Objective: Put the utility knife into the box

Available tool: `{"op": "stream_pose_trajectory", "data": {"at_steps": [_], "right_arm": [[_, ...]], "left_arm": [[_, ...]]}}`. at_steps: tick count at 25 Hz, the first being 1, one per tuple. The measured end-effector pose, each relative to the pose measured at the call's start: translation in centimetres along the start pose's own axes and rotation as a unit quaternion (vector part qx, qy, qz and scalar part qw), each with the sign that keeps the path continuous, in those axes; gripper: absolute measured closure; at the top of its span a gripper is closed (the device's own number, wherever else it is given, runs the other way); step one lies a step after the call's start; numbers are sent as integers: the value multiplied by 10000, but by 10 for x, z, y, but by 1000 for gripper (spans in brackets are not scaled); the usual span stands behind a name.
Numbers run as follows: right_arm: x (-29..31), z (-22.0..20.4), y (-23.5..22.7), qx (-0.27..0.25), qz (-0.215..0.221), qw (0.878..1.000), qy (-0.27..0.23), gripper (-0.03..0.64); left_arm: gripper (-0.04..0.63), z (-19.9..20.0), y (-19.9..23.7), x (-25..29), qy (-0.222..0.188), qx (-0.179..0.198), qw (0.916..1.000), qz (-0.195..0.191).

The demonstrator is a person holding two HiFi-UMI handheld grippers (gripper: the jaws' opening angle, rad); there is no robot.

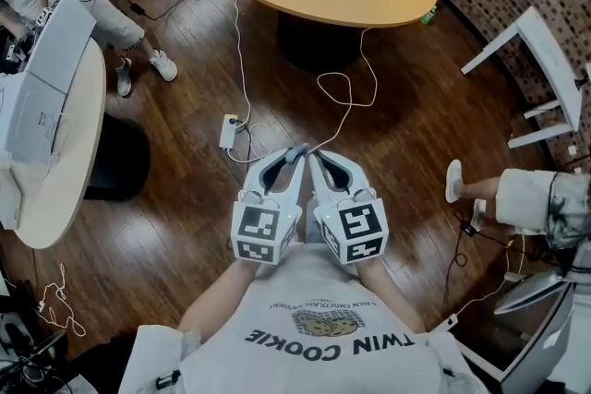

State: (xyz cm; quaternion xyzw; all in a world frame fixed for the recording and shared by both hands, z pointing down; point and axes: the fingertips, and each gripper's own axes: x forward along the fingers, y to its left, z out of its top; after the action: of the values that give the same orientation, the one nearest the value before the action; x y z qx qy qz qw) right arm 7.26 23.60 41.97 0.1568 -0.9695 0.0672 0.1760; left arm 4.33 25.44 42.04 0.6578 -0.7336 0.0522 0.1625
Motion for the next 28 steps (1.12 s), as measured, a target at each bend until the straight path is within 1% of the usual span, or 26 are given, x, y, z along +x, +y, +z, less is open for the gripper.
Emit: {"op": "stream_pose_trajectory", "data": {"at_steps": [4, 8, 12, 19, 24, 28], "right_arm": [[19, 0, -17, 94, 19, 10000, 25, 615], [38, 3, -42, 144, 78, 9999, 39, 615], [61, 13, -81, 197, 142, 9997, 30, 615], [94, 36, -152, 260, 289, 9992, 4, 615], [111, 50, -198, 330, 341, 9989, -37, 615], [120, 55, -226, 333, 385, 9987, -16, 615]], "left_arm": [[525, 2, 9, 21, 65, 11, 10000, 26], [525, 7, 14, 54, 112, 84, 9999, 35], [525, 23, 19, 97, 163, 53, 9998, 105], [525, 54, 19, 175, 212, 148, 9995, 175], [525, 71, 14, 221, 268, 212, 9992, 204], [525, 82, 13, 252, 271, 238, 9991, 236]]}}
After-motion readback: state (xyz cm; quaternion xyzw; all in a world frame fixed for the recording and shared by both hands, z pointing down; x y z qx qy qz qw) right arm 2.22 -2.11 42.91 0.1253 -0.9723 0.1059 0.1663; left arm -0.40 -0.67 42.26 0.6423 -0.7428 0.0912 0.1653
